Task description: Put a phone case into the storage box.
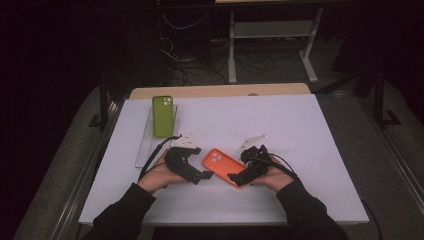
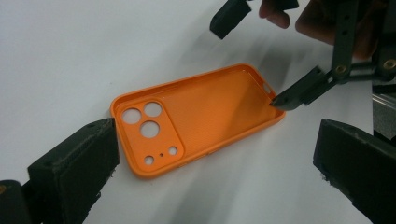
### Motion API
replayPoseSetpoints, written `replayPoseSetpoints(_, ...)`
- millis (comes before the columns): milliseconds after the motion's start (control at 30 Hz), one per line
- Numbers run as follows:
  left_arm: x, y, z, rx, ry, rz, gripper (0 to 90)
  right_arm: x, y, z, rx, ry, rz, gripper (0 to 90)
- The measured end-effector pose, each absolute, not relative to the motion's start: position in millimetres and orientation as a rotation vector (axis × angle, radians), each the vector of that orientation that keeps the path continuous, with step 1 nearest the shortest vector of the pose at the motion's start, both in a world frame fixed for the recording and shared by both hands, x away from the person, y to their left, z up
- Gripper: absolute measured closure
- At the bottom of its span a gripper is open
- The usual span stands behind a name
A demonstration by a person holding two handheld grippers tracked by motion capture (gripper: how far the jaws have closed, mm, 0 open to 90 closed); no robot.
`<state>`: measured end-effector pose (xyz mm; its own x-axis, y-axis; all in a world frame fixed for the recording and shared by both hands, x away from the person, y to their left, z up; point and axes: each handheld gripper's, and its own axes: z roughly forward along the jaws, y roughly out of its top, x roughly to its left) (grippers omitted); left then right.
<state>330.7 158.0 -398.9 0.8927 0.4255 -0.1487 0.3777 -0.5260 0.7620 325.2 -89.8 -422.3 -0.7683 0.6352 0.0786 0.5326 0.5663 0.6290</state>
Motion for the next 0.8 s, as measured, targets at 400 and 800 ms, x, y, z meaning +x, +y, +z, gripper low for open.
replayPoseSetpoints(400,330.1,158.1,-398.5,2.175,0.572,0.070,0.0,323.9,-79.0,-437.3,0.997,2.724,0.824,0.0)
replayPoseSetpoints(800,329.7,157.7,-398.3,2.177,0.564,0.071,0.0,322.1,-79.4,-439.6,1.002,2.727,0.746,11.2)
